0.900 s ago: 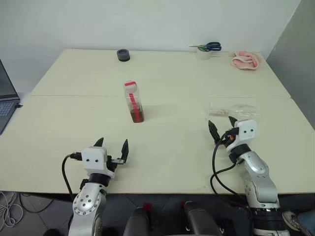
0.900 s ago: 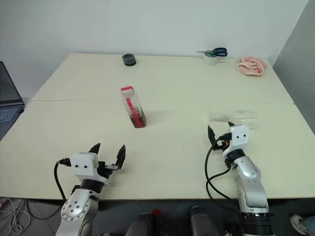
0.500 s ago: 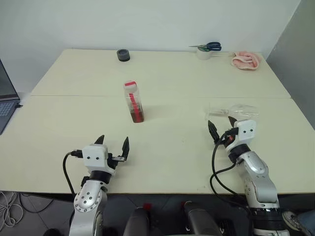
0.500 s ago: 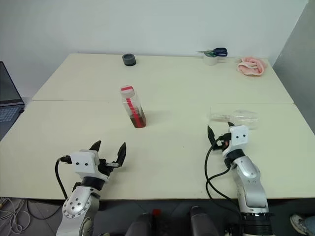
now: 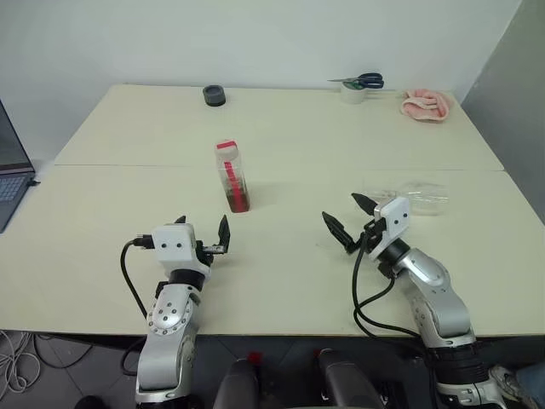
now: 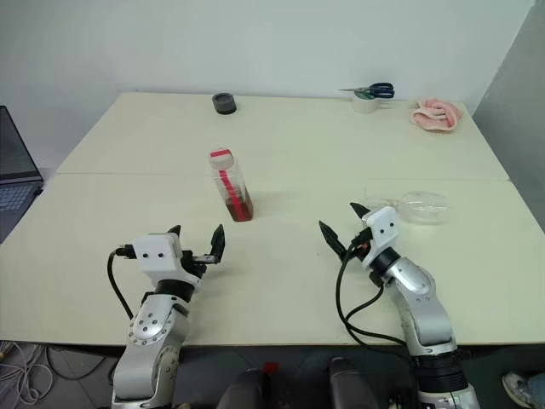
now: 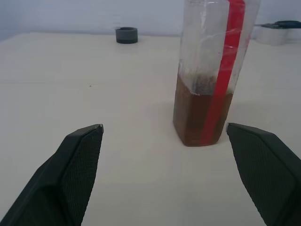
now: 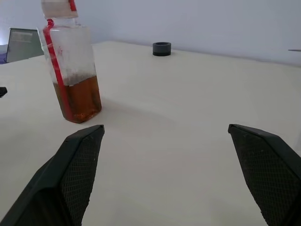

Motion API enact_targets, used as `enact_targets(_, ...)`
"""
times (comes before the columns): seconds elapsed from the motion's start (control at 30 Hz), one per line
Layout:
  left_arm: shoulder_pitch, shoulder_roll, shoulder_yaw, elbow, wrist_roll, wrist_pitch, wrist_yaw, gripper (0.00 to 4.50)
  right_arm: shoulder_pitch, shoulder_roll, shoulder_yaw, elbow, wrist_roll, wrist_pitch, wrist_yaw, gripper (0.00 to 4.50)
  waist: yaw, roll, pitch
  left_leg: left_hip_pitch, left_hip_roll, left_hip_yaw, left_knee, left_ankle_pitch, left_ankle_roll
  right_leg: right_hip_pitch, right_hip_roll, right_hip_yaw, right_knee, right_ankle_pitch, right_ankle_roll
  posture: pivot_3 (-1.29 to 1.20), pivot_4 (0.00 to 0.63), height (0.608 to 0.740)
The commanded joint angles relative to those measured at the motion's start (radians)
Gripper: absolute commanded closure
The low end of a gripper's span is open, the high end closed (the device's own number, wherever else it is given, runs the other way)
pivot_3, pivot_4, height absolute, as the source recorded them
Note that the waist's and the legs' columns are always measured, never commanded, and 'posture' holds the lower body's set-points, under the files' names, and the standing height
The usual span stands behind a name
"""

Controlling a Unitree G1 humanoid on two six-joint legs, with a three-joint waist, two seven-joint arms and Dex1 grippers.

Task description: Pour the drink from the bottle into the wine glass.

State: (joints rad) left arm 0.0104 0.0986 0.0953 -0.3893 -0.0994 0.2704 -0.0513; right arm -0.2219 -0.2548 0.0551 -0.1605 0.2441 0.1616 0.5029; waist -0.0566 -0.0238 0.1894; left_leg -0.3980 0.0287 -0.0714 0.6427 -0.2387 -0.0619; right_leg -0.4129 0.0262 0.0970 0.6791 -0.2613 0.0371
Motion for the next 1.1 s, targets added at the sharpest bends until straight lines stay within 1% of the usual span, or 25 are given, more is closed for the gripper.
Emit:
enact_targets(0.03,-0.089,0.012,-0.018,-0.039,0.027,0.032,0.017,0.03,-0.043,0.001,0.019,-0.026,0.003,-0.007,0.024,0.00,0.001,0.000,0.000,0.000,0.000,0.000,0.000,0.000,0.000,0.000,0.000,0.000,0.000,0.000,0.000,0.00,0.150,0.740)
enact_targets(0.17,-0.206,0.002,-0.043,0.014,0.057,0.079,0.047,0.03,-0.104,0.001,0.045,-0.014,0.018,0.023,0.059,0.00,0.000,0.000,0.000,0.000,0.000,0.000,0.001,0.000,0.000,0.001,0.000,0.000,0.000,0.000,0.001,0.00,0.150,0.740)
enact_targets(0.3,-0.256,-0.015,-0.051,0.069,0.077,0.092,0.075,0.03,-0.137,0.004,0.048,0.009,0.015,0.027,0.063,0.00,0.001,0.000,0.000,0.001,0.000,-0.001,0.000,0.000,0.000,0.002,0.000,-0.001,0.000,0.000,0.000,0.00,0.150,0.740)
enact_targets(0.53,-0.306,-0.016,-0.039,0.166,0.097,0.046,0.100,0.03,-0.134,0.001,0.053,0.017,0.004,0.019,0.064,0.00,0.001,0.000,0.000,0.001,0.000,-0.001,0.001,0.000,0.000,0.002,0.000,-0.001,0.000,0.001,0.000,0.00,0.150,0.740)
enact_targets(0.83,-0.432,-0.035,-0.080,0.319,0.106,-0.045,0.086,0.03,-0.129,0.005,0.064,0.007,0.001,0.024,0.057,0.00,0.003,0.000,0.000,0.000,-0.001,-0.001,0.001,0.000,0.000,0.002,0.000,-0.001,0.000,0.001,0.000,0.00,0.150,0.740)
enact_targets(1.1,-0.474,-0.047,-0.085,0.382,0.122,-0.096,0.105,0.03,-0.129,0.003,0.065,0.008,-0.007,0.024,0.054,0.00,0.003,0.000,0.000,0.000,-0.001,-0.002,0.001,0.000,0.000,0.002,0.000,-0.001,0.000,0.001,0.001,0.00,0.150,0.740)
